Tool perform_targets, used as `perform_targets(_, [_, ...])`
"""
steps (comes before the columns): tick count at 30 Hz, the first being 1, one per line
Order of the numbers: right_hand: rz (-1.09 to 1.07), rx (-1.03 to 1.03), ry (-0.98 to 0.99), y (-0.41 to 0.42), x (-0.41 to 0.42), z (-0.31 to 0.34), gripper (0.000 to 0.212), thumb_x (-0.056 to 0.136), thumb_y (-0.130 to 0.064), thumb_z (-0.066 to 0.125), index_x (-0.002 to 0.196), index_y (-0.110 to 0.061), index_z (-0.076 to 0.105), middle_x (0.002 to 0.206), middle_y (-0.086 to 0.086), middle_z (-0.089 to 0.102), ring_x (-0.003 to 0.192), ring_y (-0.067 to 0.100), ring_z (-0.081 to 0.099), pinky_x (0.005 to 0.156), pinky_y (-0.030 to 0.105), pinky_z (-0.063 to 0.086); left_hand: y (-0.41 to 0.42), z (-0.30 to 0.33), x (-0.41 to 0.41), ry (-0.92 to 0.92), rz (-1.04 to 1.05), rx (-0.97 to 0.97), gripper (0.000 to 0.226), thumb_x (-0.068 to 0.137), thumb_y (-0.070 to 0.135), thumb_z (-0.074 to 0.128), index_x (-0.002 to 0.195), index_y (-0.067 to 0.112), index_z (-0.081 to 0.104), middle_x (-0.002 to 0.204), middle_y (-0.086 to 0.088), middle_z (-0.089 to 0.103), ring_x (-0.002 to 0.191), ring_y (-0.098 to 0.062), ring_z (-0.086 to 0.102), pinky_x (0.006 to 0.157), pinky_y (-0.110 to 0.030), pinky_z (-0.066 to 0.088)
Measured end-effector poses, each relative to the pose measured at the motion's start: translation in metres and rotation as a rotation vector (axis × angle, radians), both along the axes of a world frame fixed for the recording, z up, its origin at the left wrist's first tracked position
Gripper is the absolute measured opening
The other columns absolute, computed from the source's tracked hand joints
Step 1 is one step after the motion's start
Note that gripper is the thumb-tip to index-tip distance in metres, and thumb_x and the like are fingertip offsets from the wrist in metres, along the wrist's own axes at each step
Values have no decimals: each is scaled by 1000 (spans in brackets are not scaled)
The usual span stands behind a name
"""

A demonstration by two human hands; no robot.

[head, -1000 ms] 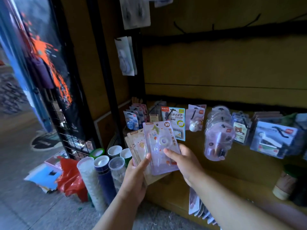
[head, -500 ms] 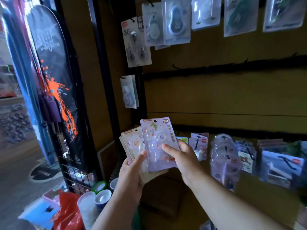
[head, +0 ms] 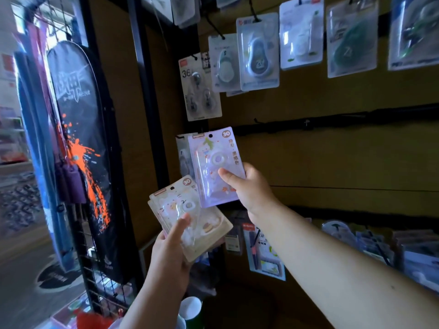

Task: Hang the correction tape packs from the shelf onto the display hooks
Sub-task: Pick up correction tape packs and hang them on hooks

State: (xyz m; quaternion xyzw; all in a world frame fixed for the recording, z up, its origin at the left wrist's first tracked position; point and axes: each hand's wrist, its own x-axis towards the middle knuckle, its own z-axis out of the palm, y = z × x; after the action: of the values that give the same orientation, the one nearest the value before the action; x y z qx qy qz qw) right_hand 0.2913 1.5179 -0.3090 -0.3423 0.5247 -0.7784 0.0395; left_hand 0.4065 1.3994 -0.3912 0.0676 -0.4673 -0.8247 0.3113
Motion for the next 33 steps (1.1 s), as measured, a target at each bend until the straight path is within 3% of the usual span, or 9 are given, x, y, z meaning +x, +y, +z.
perform_targets(3, [-54,34,24,-12,-10,13,14,86,-20,70,97,-20,61,95,-3,71,75,6,66,58,13,49,-2,-5,-2,-27,6,5,61,72,31,76,128,11,60,116,-19,72,104,-41,69,101,-61,47])
perform_targets(7, [-107,68,33,-23,-20,22,17,86,-21,69,99,-18,59,88,-10,66,69,-3,62,48,5,43,-3,-14,-3,-37,1,8,57,77,29,76,128,11,60,118,-20,71,107,-45,67,101,-66,44])
perform_targets(11, [-192,110,48,-31,-28,19,20,87,-24,69,102,-17,57,91,-7,65,75,3,61,56,14,44,-7,-20,-6,-32,-16,10,52,80,27,73,129,13,60,118,-19,71,106,-44,68,96,-65,49])
perform_targets(14, [-258,135,73,-34,-32,11,22,86,-27,68,102,-16,58,97,-2,67,80,9,62,64,20,46,-8,-23,-7,-26,-47,3,51,80,28,72,128,15,61,117,-18,72,104,-43,69,79,-53,60])
perform_targets(18, [-344,200,57,-47,-42,13,30,86,-31,68,105,-10,57,102,2,66,86,17,63,71,27,49,-7,-23,-7,0,-64,19,49,80,26,69,126,13,62,116,-17,73,100,-41,71,64,-42,61])
perform_targets(25, [-424,390,-102,-56,-68,26,60,88,-42,63,130,-4,44,101,1,47,86,18,49,73,31,41,-9,-27,-7,-5,-110,4,47,85,28,68,129,14,59,117,-20,71,98,-45,71,58,-49,62])
perform_targets(28, [-411,413,-135,-49,-74,16,59,86,-46,63,123,-3,48,103,6,55,87,25,58,74,34,47,-11,-29,-9,-28,-130,-23,47,89,31,67,131,15,56,116,-18,72,94,-47,71,57,-55,61])
perform_targets(33, [-403,408,-223,-26,-60,-12,45,86,-45,65,92,-1,59,85,9,54,72,21,49,65,33,39,-7,-23,-15,-40,-110,20,51,85,26,71,132,13,56,119,-20,71,103,-45,69,77,-56,58])
